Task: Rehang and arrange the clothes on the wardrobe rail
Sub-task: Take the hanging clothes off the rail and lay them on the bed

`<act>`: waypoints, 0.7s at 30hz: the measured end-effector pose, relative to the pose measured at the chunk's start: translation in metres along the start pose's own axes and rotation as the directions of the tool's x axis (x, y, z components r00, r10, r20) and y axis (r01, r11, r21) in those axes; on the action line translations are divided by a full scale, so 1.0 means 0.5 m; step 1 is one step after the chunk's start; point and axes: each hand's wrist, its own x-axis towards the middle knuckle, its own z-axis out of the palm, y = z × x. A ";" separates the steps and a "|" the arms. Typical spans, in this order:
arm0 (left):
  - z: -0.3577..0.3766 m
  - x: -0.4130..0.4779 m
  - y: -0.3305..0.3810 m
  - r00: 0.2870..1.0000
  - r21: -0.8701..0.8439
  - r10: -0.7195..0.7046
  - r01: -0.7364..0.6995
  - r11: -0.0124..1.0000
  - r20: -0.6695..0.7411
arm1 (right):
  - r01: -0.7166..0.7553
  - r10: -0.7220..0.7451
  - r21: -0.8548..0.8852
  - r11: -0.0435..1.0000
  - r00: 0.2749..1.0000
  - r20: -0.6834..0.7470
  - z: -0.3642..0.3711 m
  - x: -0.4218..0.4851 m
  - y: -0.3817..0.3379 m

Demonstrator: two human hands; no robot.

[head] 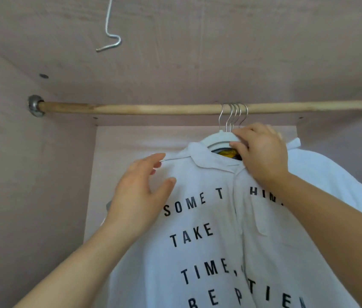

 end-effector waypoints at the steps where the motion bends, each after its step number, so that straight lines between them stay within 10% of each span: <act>1: -0.005 0.013 0.009 0.999 0.029 0.034 -0.033 0.999 -0.032 | 0.001 -0.001 0.023 1.000 1.000 0.002 -0.001 0.009 -0.007; 10: -0.090 0.005 0.004 0.981 0.217 0.054 -0.013 0.976 -0.184 | 0.214 -0.189 0.334 0.918 0.976 -0.104 -0.012 -0.020 -0.206; 21: -0.292 -0.494 -0.096 0.911 0.426 -0.219 0.362 0.829 -0.350 | 0.250 -0.325 0.787 0.564 0.944 -0.067 0.003 -0.454 -0.496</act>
